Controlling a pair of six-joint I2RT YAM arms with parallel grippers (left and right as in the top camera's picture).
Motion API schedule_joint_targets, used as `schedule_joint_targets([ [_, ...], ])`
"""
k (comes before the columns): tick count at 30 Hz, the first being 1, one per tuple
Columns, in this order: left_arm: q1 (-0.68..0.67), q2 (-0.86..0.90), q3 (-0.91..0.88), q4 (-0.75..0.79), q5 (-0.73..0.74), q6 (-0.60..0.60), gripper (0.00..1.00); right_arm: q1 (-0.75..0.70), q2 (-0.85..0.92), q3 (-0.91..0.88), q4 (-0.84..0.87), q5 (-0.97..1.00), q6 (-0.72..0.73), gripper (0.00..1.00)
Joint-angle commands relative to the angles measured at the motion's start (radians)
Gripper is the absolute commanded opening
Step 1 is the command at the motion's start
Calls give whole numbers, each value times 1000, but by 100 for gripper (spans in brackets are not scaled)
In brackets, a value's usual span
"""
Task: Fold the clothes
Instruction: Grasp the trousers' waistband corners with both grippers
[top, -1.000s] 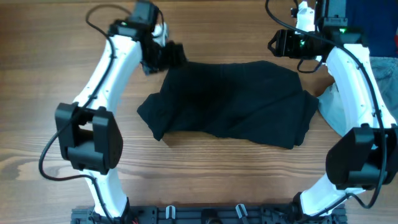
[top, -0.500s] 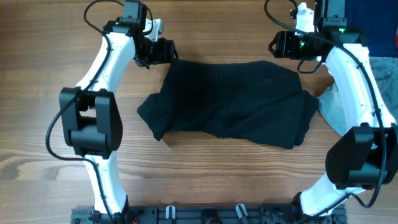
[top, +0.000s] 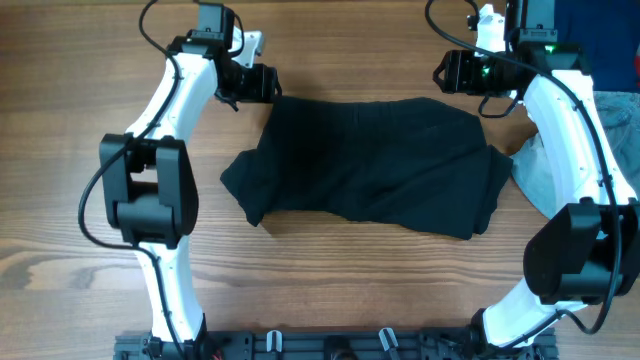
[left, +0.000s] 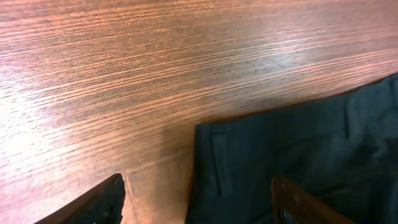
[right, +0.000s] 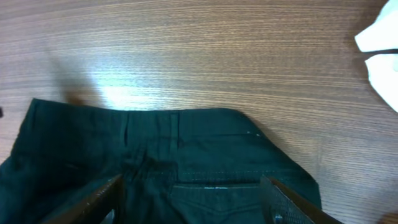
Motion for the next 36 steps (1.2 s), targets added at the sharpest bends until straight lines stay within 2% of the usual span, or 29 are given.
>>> schedule_joint_targets([
  [1, -7, 58, 4, 11, -12, 30, 75, 1, 17, -3, 2, 21, -13, 69],
  [13, -63, 102, 4, 26, -13, 30, 76, 1, 17, -3, 8, 28, -13, 69],
  [16, -72, 124, 4, 23, -13, 29, 72, 1, 17, -3, 6, 35, -13, 69],
  [18, -74, 131, 4, 16, -13, 29, 65, 1, 17, -3, 7, 35, -13, 69],
  [23, -77, 131, 4, 8, -11, -5, 42, 1, 17, -3, 10, 35, -13, 69],
  [25, -79, 131, 4, 2, -12, -5, 20, 1, 17, -3, 10, 34, -13, 69],
  [27, -79, 130, 4, -2, -13, -23, 4, 1, 17, -3, 10, 34, -13, 68],
  [36, -79, 24, 71, -42, -13, -27, 4, 1, 17, -3, 11, 22, -14, 65],
])
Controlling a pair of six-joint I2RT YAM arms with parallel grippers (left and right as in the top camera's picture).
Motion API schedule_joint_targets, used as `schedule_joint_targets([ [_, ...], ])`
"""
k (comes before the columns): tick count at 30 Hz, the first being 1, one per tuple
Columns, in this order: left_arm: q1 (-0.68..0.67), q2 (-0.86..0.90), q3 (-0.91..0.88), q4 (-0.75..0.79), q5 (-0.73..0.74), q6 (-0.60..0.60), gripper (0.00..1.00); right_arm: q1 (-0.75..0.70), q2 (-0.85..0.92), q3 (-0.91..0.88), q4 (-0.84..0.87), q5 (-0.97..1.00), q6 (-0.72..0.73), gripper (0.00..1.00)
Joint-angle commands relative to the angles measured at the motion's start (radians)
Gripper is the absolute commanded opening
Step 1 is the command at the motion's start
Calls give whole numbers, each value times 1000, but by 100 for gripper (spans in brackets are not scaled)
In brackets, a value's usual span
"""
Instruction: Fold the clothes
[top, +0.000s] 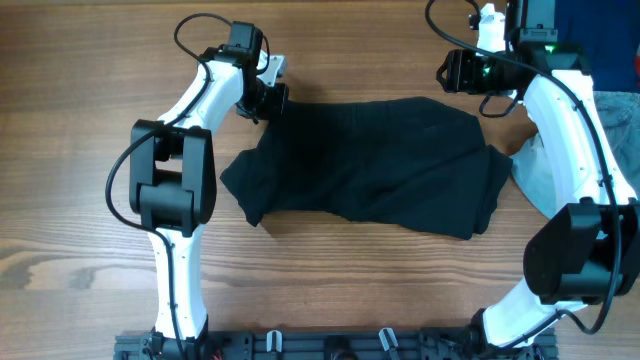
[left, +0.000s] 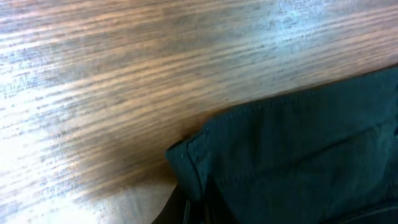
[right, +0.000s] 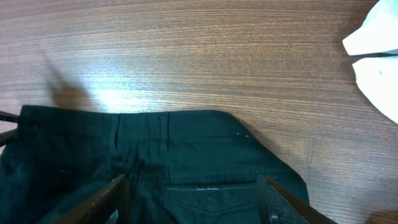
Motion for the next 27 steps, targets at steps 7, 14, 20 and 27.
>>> schedule_joint_targets([
  [7, -5, -229, 145, -63, -2, -9, 4, 1, 17, -3, 0, -44, -29, 65],
  [14, -5, -282, 145, -64, -2, -9, 4, 1, 48, -3, 55, -43, -29, 65],
  [20, -5, -281, 144, -65, -2, -9, 4, 5, 177, -3, 150, -43, -26, 63],
  [27, -5, -281, 144, -80, -2, -9, 4, 5, 325, -3, 329, -27, -25, 62],
])
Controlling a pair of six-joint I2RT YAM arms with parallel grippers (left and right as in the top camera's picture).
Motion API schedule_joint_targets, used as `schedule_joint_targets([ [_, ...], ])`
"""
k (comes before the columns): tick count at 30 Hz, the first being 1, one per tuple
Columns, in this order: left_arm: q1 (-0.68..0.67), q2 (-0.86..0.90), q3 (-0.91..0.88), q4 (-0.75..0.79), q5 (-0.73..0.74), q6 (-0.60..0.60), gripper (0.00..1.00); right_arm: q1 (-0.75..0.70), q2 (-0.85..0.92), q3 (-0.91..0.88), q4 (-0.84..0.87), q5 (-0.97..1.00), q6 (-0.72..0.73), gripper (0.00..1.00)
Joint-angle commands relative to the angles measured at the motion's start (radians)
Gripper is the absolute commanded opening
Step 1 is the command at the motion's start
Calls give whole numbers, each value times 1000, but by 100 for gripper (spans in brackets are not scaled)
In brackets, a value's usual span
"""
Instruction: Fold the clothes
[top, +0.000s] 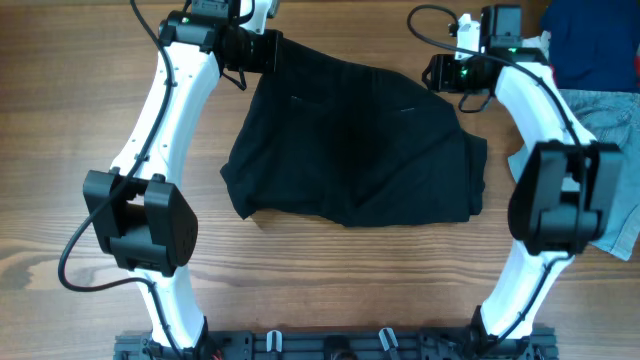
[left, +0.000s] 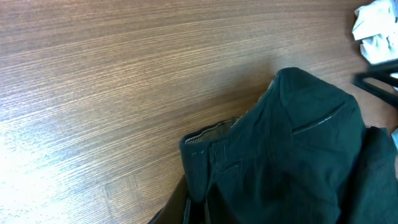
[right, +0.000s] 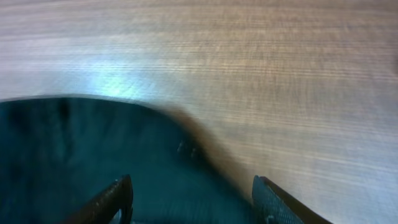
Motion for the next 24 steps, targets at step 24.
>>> schedule_joint_targets([
  [24, 0, -2, 6, -37, -26, -6, 4, 69, 194, -1, 21, -60, -3, 41],
])
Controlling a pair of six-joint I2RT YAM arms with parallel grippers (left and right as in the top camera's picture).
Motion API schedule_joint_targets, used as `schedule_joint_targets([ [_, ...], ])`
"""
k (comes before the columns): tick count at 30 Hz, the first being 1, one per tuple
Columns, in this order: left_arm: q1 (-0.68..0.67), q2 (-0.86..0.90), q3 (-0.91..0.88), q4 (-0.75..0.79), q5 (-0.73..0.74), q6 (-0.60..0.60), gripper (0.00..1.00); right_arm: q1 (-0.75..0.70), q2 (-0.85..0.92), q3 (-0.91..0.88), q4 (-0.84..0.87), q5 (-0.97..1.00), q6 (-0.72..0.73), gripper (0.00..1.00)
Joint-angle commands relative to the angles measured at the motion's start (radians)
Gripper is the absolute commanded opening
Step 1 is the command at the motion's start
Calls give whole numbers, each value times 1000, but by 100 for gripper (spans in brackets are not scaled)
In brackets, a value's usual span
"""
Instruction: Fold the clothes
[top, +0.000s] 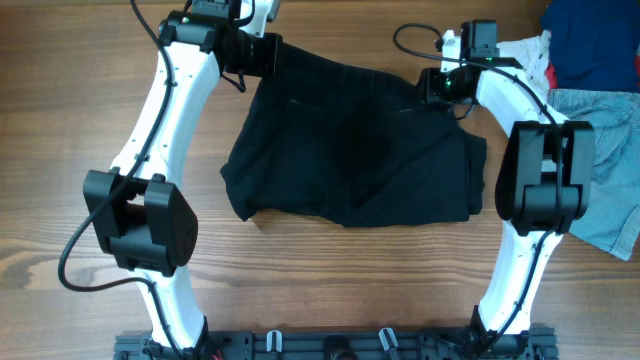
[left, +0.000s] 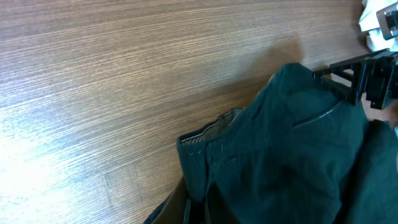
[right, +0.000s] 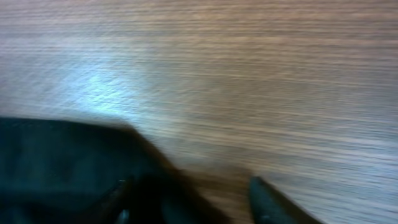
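Black trousers (top: 355, 140) lie crumpled in the middle of the wooden table. My left gripper (top: 268, 52) is shut on their far-left waistband corner. In the left wrist view that corner (left: 205, 146) rises from the gripper (left: 198, 208) at the bottom edge. My right gripper (top: 440, 85) sits at the far-right corner of the trousers, fingers open. The right wrist view is blurred. It shows dark cloth (right: 68, 162) by the left finger (right: 121, 202), and the gripper (right: 189, 205) open over bare wood.
A pile of other clothes lies at the far right: a white cloth (top: 520, 55), a dark blue garment (top: 590, 35) and a light blue one (top: 605, 160). The arms' mounting rail (top: 330, 345) runs along the near edge.
My right gripper has shifted slightly towards the trousers' far-right corner, still open. The left gripper has kept its hold and place.
Both grippers first stood open at the far corners of the widely spread trousers. Then the left gripper was shut on the left waistband corner. Later that corner was nearer the far edge, the trousers bunched narrower, and the right gripper had come inward.
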Motion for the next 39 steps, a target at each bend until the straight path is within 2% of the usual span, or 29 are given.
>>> schedule_joint_targets([
  [1, 0, -2, 6, -1, -16, -6, 4, 47, 50, -7, -47, -115, 3, 33],
  [2, 0, -2, 6, 0, -17, -6, 4, 53, 50, -7, -50, -114, 3, 17],
  [5, 0, -2, 6, 1, -27, -6, 4, 56, 47, -5, -44, -114, 27, 5],
  [13, 29, -4, 7, 34, -54, -9, 4, -23, -69, 43, -45, -114, 48, 4],
  [23, 97, -100, 8, 48, -58, -18, 4, -99, -416, 53, -64, -119, 12, 4],
  [34, 113, -410, 8, 50, -106, -18, 4, -100, -783, 53, -94, -63, -40, 4],
  [39, 111, -549, 8, 52, -101, -48, 4, -100, -857, 53, -118, -65, -42, 4],
])
